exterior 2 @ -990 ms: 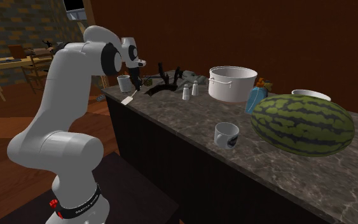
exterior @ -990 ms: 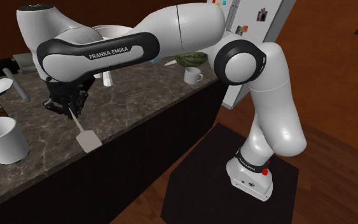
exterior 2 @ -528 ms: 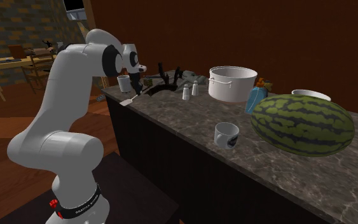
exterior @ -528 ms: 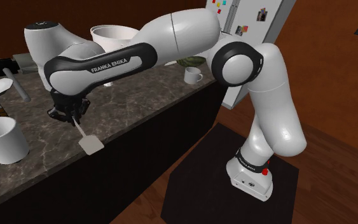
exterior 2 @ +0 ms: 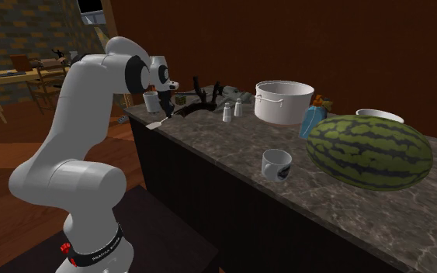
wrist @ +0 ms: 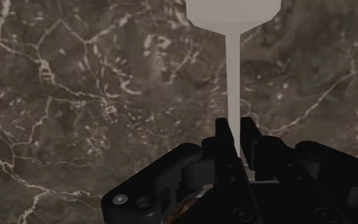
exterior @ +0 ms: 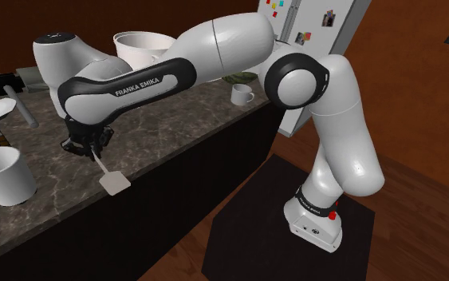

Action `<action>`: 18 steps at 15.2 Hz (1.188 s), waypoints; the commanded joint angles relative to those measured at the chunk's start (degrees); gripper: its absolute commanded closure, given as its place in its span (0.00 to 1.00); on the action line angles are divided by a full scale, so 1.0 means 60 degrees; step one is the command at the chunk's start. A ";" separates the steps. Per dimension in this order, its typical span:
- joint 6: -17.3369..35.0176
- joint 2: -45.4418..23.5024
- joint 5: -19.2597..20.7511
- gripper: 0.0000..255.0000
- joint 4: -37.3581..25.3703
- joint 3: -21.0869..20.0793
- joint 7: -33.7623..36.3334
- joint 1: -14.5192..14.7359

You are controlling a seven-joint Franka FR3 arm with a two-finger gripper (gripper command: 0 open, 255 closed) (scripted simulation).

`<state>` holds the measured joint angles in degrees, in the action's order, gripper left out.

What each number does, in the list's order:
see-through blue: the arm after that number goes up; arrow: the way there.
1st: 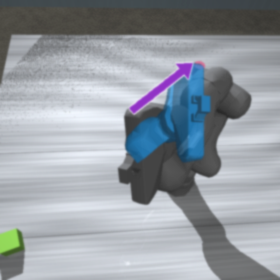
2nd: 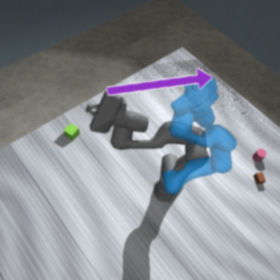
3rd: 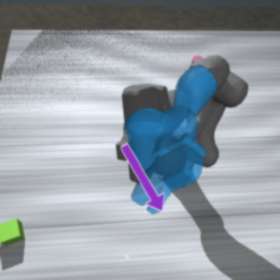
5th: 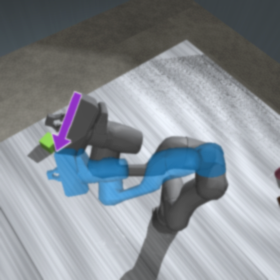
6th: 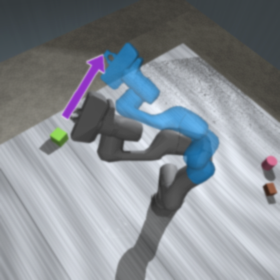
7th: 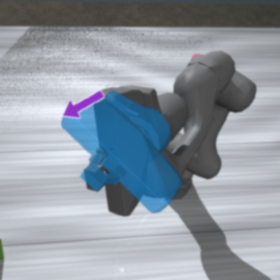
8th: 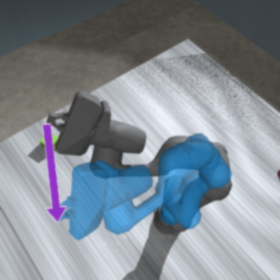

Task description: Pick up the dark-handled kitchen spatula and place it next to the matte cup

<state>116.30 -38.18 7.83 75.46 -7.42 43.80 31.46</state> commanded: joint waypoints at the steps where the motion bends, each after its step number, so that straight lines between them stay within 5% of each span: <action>1: -0.0009 -0.0016 0.0001 1.00 0.0004 0.0004 0.0004 -0.0001; 2: -0.0006 -0.0015 0.0001 0.00 0.0009 0.0004 0.0006 0.0000; 18: -0.0970 0.0383 -0.0066 0.00 -0.0561 -0.0041 -0.0045 0.0025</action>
<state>110.49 -35.89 7.44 72.09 -7.67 43.53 31.62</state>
